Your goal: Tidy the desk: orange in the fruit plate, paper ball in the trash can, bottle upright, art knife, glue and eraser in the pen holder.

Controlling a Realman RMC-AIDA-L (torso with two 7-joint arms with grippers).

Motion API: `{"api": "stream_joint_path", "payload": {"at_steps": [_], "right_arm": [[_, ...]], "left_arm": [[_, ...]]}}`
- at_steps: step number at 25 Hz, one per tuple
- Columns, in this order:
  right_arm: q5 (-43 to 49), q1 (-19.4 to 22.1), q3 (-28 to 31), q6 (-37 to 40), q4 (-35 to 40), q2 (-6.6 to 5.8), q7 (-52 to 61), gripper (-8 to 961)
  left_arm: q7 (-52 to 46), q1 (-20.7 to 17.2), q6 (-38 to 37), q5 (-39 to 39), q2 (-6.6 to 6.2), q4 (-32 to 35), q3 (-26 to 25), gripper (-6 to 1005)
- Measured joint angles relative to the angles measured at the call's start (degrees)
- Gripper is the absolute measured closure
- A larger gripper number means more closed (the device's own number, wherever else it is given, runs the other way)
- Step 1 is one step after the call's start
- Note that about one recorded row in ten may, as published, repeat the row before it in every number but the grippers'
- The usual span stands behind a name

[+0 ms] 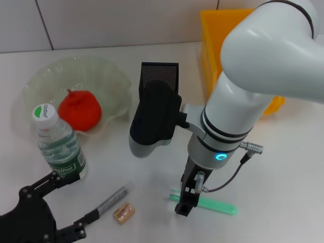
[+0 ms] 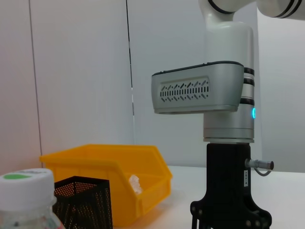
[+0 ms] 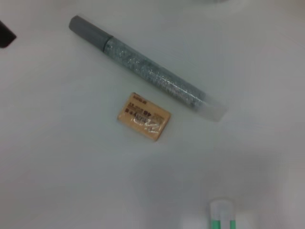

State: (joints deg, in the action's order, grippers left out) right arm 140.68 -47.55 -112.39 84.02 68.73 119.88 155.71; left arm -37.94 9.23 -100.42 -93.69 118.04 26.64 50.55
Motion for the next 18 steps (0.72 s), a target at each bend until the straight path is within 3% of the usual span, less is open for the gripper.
{"api": "stream_joint_path", "payload": {"at_steps": [4,11,18], "right_arm": [[-0.01,0.00,-0.03,0.00,-0.08,0.00,0.03,248],[-0.06,0.00,-0.03,-0.19,-0.10,0.00,0.04,391],[-0.21,0.00,-0.67,-0.58,-0.09,0.00,0.03,430]], "left_arm": [[0.10,0.00,-0.03,0.00,0.00,-0.04,0.07,197],[0.14,0.00,-0.04,0.00,0.06,-0.16,0.08,197],[0.15,0.00,-0.04,0.00,0.09,-0.28,0.15,197]]}}
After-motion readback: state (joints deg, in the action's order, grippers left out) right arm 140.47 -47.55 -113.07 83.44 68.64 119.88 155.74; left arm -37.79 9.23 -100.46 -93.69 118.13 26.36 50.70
